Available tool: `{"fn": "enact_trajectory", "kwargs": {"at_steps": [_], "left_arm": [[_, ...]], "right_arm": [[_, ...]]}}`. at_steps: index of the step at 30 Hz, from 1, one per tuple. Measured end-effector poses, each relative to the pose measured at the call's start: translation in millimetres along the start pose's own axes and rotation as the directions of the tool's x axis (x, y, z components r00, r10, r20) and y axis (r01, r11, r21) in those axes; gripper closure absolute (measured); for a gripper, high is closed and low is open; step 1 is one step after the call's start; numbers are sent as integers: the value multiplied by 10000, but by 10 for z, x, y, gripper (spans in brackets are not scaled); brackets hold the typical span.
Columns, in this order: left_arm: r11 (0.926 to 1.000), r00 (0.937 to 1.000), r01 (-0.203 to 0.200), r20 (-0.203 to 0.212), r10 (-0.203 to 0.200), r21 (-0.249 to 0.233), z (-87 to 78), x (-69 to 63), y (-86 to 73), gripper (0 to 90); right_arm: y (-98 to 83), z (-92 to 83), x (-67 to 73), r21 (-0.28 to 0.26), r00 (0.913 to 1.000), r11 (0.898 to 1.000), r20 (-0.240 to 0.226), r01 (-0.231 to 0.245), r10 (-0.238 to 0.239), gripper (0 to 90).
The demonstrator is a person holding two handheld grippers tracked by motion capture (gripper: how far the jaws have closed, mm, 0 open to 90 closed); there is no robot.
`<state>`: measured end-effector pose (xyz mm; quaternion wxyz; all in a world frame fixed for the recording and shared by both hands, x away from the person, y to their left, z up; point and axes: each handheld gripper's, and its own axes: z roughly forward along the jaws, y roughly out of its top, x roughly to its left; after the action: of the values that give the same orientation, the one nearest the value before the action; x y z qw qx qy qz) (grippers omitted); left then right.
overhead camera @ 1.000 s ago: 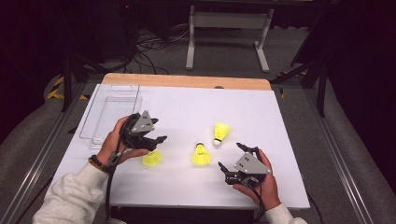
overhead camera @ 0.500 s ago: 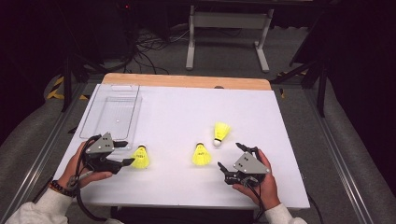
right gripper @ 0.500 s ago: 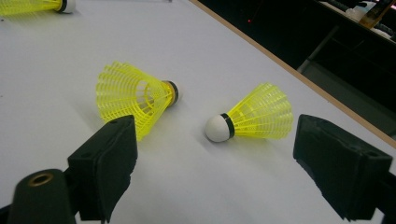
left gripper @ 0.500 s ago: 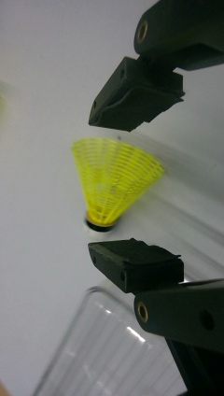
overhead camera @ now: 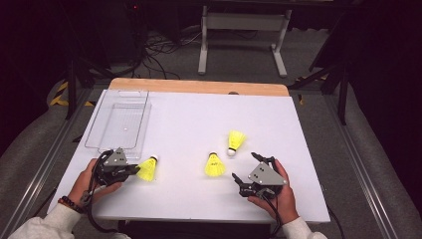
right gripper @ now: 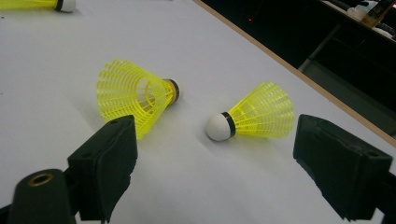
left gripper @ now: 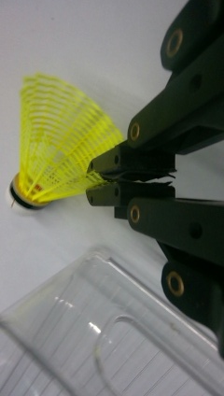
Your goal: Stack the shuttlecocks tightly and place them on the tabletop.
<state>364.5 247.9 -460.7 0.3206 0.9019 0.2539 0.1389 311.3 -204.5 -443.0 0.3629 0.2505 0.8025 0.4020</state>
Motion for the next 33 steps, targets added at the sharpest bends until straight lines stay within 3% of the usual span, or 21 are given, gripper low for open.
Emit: {"fn": "enact_trajectory", "kwargs": {"at_steps": [2, 5, 6, 7, 9, 14, 15, 20, 24, 27, 33], "left_arm": [[9995, 9996, -95, -258, 87, -304, -31, -44, 86, 895], [9970, 9926, -725, -995, 695, -268, -39, -101, 197, 900], [9970, 9926, -725, -995, 695, -268, -39, -101, 197, 900], [9935, 9902, -1012, -1021, 955, -520, -58, -114, 269, 900], [9928, 9875, -1091, -1195, 1026, -492, -61, -111, 321, 900], [9949, 9851, -865, -1532, 777, -518, 18, -113, 471, 900], [9945, 9794, -1026, -1772, 971, -222, 60, -124, 508, 900], [9965, 9824, -833, -1679, 822, 4, 147, -103, 512, 900], [9992, 9838, -366, -1751, 386, 150, 210, -82, 488, 891], [9987, 9817, -419, -1849, 465, 287, 269, -106, 488, 886], [9995, 9884, -281, -1487, 296, 120, 296, -131, 447, 637]], "right_arm": [[1, 3, 3, 22, 10000, 10000, -27, 12, -11, 146], [-1, 10, 3, 57, 10000, 10000, -42, 13, -13, 146], [-1, 12, 2, 66, 10000, 10000, -27, 17, -17, 146], [-1, 11, 3, 63, 10000, 10000, -22, 25, -25, 146], [-2, 9, 3, 57, 10000, 10000, -31, 22, -22, 146], [-4, 10, -3, 69, 10000, 10000, 11, 1, -1, 146], [-4, 12, -1, 85, 10000, 10000, 14, 21, -21, 146], [-7, 14, 0, 106, 10000, 9999, -8, 34, -34, 146], [-12, 20, -5, 141, 10000, 9999, -12, -9, 10, 145], [-12, 20, -6, 144, 10000, 9999, -17, 11, -11, 145], [-11, 14, -4, 143, 10000, 9999, -48, 63, -62, 144]]}}
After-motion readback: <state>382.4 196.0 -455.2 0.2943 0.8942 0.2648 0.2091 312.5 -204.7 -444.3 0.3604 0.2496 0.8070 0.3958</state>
